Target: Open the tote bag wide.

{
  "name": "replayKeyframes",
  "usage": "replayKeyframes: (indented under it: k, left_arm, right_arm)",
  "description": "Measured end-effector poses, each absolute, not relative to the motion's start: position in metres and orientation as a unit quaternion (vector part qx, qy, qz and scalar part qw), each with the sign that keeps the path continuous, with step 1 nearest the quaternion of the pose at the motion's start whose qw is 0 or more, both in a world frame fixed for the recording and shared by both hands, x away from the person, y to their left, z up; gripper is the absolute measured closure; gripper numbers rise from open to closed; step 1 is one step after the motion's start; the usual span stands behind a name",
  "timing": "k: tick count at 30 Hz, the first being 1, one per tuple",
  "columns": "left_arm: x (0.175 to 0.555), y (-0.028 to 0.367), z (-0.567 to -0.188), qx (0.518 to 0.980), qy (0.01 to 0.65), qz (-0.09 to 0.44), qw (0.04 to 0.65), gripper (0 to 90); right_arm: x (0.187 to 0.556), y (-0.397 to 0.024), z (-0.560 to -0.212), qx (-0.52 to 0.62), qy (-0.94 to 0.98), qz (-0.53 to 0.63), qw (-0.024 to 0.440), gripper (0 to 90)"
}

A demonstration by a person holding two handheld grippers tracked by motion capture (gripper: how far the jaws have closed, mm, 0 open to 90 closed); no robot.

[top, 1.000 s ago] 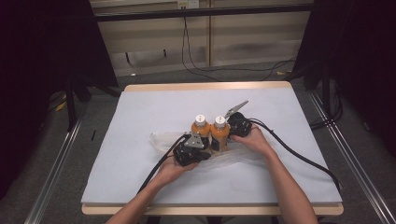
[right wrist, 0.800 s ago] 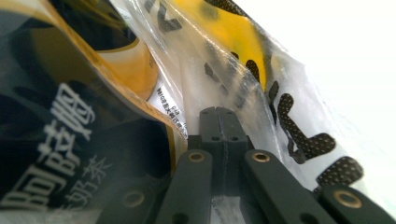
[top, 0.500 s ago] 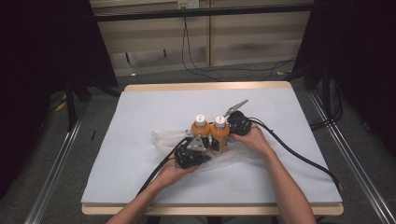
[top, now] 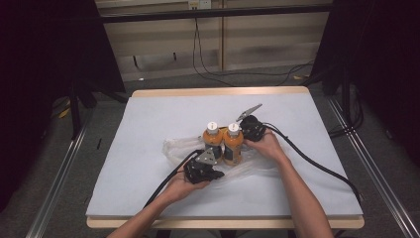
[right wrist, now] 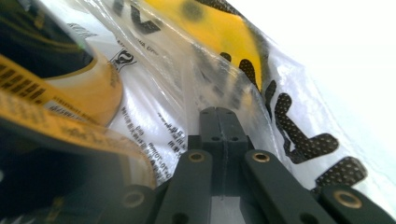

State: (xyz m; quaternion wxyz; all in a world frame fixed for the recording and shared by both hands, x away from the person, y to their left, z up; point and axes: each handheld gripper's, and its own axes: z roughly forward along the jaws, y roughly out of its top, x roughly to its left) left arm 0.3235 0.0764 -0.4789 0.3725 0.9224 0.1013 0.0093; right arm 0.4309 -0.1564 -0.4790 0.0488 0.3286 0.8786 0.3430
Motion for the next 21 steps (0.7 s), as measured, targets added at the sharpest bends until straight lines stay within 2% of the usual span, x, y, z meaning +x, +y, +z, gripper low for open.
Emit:
replayKeyframes:
  k: [21]
  left_arm:
    - [0.307, 0.076, -0.478, 0.923, 0.076, -0.005, 0.376, 90.0]
  right_arm:
    - [0.445, -0.151, -0.48, 0.364, 0.863, 0.341, 0.079, 90.0]
